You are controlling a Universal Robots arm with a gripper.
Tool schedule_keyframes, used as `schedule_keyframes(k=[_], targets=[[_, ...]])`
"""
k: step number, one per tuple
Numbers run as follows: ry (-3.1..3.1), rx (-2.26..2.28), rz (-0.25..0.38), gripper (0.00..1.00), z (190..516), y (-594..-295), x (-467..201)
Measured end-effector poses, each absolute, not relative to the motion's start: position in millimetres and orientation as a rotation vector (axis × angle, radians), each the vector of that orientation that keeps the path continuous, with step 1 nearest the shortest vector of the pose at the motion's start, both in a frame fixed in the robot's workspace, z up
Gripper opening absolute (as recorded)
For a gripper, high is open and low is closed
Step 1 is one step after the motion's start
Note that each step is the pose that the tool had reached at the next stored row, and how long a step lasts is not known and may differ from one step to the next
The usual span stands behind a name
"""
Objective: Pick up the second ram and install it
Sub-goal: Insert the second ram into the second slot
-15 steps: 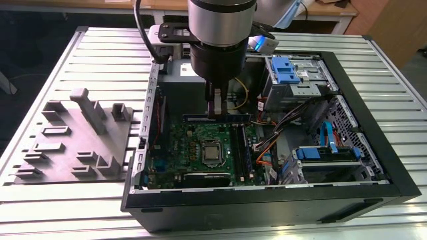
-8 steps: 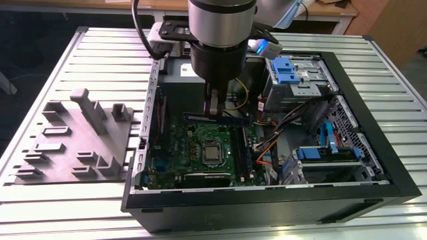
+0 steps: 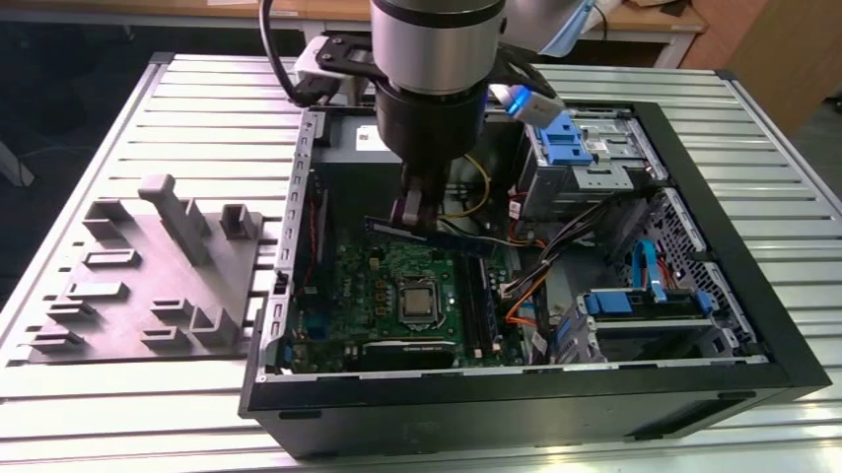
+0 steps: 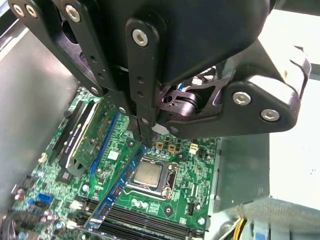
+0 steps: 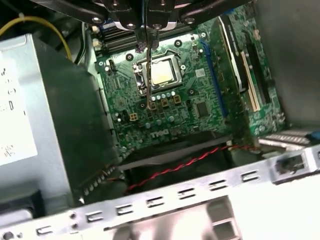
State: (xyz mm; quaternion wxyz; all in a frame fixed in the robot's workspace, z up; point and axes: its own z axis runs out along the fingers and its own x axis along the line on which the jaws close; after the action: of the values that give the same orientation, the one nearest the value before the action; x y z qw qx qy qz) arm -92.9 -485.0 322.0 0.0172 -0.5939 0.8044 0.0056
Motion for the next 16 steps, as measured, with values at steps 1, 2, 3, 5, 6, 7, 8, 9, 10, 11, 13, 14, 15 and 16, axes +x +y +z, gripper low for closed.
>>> schedule_keyframes(k=[1, 2, 3, 5, 6, 7, 8, 9, 10, 11, 13, 14, 15, 16], targets=[[2.516, -1.823, 0.017, 0.11, 321.9, -485.0, -92.9], [2.532, -1.800, 0.016, 0.11, 321.8, -485.0, -92.9], [2.550, -1.775, 0.016, 0.11, 321.6, -485.0, -92.9], [2.581, -1.729, 0.015, 0.11, 321.4, -485.0, -92.9], [2.597, -1.706, 0.014, 0.11, 321.3, -485.0, -92.9], [2.612, -1.682, 0.014, 0.11, 321.3, -485.1, -92.9], [2.627, -1.658, 0.013, 0.11, 321.2, -485.0, -92.9], [2.641, -1.635, 0.013, 0.11, 321.1, -485.0, -92.9], [2.656, -1.611, 0.012, 0.11, 321.1, -485.0, -92.9], [2.671, -1.586, 0.012, 0.11, 321.0, -485.0, -92.9], [2.699, -1.537, 0.011, 0.11, 320.9, -485.0, -92.9], [2.713, -1.513, 0.011, 0.11, 320.8, -485.0, -92.9], [2.726, -1.488, 0.010, 0.11, 320.8, -485.1, -92.9], [2.741, -1.461, 0.009, 0.11, 320.8, -485.0, -92.9]])
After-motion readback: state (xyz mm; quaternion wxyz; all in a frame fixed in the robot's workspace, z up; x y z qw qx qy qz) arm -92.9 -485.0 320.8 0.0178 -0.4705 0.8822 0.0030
